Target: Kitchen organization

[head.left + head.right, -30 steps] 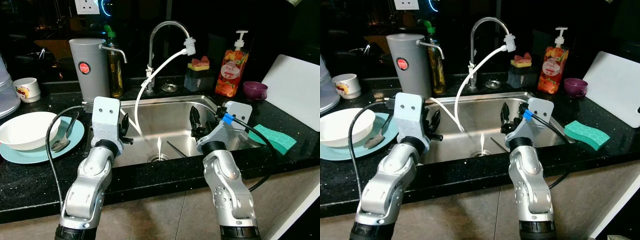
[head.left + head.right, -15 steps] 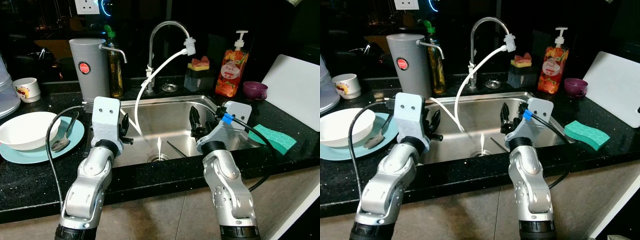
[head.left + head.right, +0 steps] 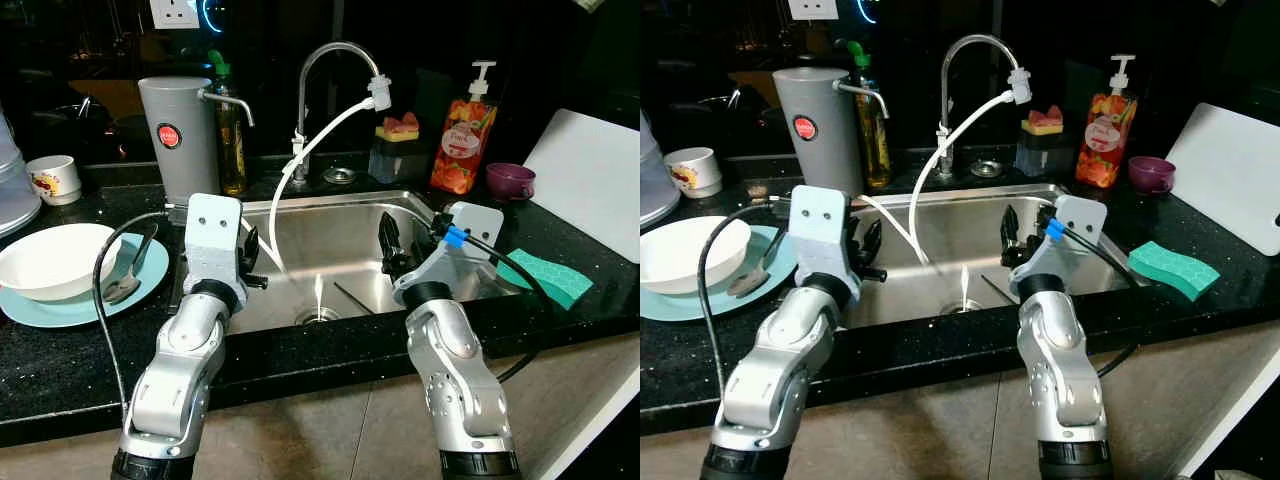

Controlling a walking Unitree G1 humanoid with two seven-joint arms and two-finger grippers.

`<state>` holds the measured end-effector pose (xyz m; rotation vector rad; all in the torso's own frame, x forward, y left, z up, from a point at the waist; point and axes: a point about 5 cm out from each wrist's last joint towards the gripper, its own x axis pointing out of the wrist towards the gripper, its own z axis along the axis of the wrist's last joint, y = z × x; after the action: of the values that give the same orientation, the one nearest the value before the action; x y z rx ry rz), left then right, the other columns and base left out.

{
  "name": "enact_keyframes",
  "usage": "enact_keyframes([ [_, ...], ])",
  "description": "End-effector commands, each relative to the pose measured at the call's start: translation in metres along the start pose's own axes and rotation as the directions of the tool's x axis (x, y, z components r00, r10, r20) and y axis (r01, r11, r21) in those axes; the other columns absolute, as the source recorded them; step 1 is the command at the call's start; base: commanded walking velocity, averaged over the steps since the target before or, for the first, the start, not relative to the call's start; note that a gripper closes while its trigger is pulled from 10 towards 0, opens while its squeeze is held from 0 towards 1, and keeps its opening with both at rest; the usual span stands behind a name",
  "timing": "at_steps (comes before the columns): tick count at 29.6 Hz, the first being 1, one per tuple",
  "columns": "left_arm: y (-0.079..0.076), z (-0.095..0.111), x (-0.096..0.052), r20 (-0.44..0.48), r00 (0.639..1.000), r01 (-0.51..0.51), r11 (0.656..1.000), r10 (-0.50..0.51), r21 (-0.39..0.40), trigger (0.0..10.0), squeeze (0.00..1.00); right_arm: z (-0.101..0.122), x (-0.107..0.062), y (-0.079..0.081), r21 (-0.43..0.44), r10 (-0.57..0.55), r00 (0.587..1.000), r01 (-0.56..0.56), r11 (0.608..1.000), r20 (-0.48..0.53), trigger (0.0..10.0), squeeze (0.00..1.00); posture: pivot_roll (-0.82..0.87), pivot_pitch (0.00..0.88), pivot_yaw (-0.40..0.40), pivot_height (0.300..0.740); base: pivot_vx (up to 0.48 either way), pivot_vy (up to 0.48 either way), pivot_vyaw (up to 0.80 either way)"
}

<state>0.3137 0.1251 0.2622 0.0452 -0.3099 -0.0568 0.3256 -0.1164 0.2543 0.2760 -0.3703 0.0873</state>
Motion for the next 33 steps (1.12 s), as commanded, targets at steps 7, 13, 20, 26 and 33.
enact_keyframes([
  [7, -0.0004, -0.0024, -0.0001, -0.015, 1.0, 0.0, 1.0, 0.0, 0.001, 10.0, 0.0, -0.0004, 0.0012, -0.0001, 0.003, 0.0, 1.0, 0.0, 1.0, 0.001, 10.0, 0.0, 0.18, 0.062, -0.017, 0.74, 0.0, 0.0, 0.0],
  [13, 0.0002, -0.0019, 0.0001, -0.015, 1.0, 0.0, 1.0, 0.001, 0.003, 10.0, 0.0, -0.0009, 0.001, 0.0001, 0.003, -0.001, 1.0, 0.001, 1.0, -0.002, 10.0, 0.0, 0.18, 0.063, -0.014, 0.74, 0.0, 0.0, 0.0],
  [20, 0.0005, -0.0022, 0.0001, -0.016, 1.0, 0.0, 1.0, 0.0, 0.003, 10.0, 0.0, -0.0008, 0.0009, 0.0002, 0.005, -0.003, 1.0, 0.003, 1.0, 0.0, 10.0, 0.0, 0.18, 0.064, -0.013, 0.74, 0.0, 0.0, 0.0],
  [26, 0.0007, -0.0025, -0.0001, -0.017, 1.0, 0.0, 1.0, 0.0, 0.004, 10.0, 0.0, -0.0009, 0.0008, 0.0001, 0.006, -0.004, 1.0, 0.004, 1.0, 0.0, 10.0, 0.0, 0.18, 0.065, -0.014, 0.74, 0.0, 0.0, 0.0],
  [33, 0.0008, -0.0027, -0.0004, -0.018, 1.0, 0.0, 1.0, 0.001, 0.006, 10.0, 0.0, -0.0011, 0.0008, 0.0003, 0.008, -0.003, 1.0, 0.003, 1.0, -0.002, 10.0, 0.0, 0.18, 0.066, -0.013, 0.74, 0.0, 0.0, 0.0],
])
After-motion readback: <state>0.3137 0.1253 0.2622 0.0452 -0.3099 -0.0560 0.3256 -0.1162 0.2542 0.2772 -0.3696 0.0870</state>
